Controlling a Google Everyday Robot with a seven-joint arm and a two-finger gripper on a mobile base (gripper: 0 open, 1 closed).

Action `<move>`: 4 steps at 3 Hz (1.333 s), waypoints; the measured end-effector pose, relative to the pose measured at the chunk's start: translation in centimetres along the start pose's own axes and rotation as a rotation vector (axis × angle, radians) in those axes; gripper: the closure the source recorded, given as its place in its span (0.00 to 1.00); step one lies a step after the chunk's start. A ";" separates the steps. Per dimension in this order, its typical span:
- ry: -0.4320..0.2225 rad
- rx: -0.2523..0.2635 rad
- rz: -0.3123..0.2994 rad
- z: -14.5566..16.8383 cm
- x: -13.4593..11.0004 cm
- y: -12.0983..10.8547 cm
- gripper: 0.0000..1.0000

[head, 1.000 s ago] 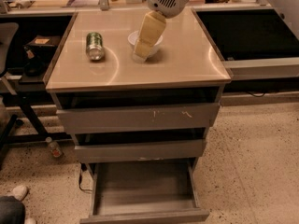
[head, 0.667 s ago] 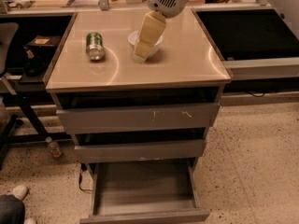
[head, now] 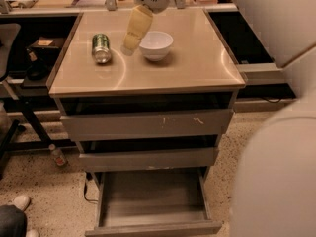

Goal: Place green can into bottom drawer

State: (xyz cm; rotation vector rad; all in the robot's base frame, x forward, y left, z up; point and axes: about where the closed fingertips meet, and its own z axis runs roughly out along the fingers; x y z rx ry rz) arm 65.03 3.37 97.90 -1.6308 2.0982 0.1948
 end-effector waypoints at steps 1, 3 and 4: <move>-0.007 -0.066 -0.021 1.9 -2.0 -0.8 0.00; -0.091 -0.090 -0.026 3.8 -3.8 -1.7 0.00; -0.148 -0.160 -0.044 7.4 -7.4 -2.8 0.00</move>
Offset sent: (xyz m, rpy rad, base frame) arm 0.0140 0.0194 -0.0053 0.0098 0.0407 0.0417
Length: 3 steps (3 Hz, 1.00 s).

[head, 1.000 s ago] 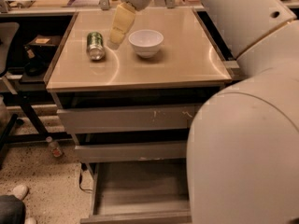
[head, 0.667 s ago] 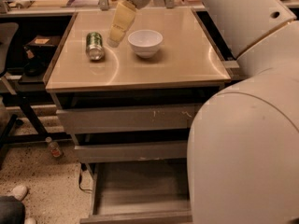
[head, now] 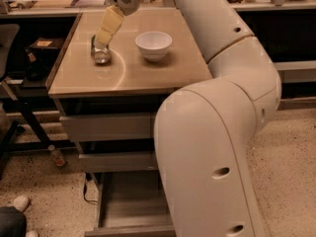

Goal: Place green can into bottom drawer

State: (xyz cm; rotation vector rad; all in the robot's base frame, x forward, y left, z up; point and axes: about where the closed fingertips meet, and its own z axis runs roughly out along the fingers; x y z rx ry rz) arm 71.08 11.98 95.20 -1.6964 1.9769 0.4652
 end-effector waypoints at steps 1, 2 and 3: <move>-0.016 0.012 -0.001 0.0 -0.5 -0.4 0.00; -0.056 0.001 0.002 1.3 -1.1 -0.9 0.00; -0.092 -0.026 0.012 3.2 -1.9 -1.6 0.00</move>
Offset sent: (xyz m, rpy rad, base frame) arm 0.0179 0.0178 -0.0072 0.0940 0.0023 0.0081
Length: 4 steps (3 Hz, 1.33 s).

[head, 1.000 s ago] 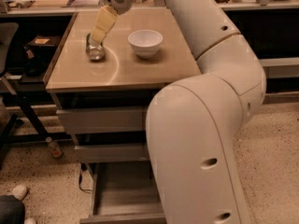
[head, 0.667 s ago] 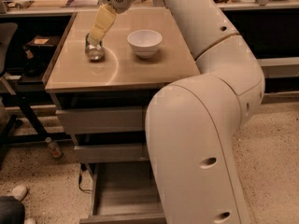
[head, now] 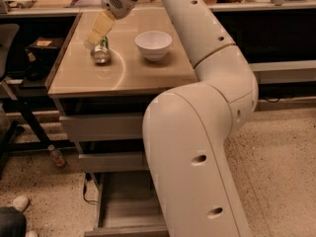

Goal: Place green can into bottom drawer

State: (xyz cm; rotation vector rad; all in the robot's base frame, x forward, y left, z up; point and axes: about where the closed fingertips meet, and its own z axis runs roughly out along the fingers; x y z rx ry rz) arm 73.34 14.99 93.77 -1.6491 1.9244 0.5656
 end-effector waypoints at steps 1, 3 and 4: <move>-0.021 0.013 0.022 0.4 -0.4 -1.6 0.00; 0.115 0.033 0.076 2.4 0.6 -1.5 0.00; 0.228 0.055 0.127 4.6 1.4 -1.6 0.00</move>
Offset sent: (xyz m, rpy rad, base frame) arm 0.0479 -0.0112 0.0261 0.0053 0.0096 -0.0235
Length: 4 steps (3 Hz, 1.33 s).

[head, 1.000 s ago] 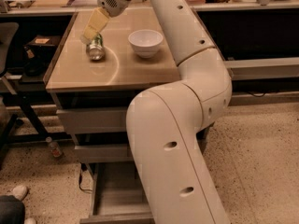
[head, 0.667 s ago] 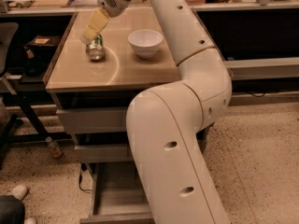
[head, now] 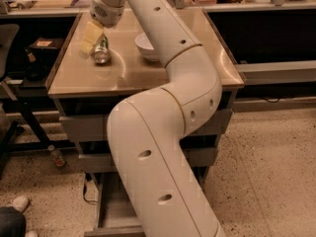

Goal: Place green can into bottom drawer

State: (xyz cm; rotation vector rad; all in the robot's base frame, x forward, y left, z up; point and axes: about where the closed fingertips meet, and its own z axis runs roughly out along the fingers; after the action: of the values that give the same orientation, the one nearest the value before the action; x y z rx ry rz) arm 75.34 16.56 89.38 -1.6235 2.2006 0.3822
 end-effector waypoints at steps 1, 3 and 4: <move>0.008 0.017 0.034 1.7 -0.8 -0.5 0.00; 0.008 0.027 0.033 2.7 -2.0 -0.4 0.00; -0.002 0.009 0.046 3.2 -1.4 -0.7 0.00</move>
Offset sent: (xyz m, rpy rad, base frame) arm 0.0063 0.0050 -0.0060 -0.0311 0.0328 -0.0321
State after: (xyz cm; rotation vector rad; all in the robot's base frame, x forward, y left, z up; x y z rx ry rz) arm 76.76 18.90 87.16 -1.5695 2.2381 0.3853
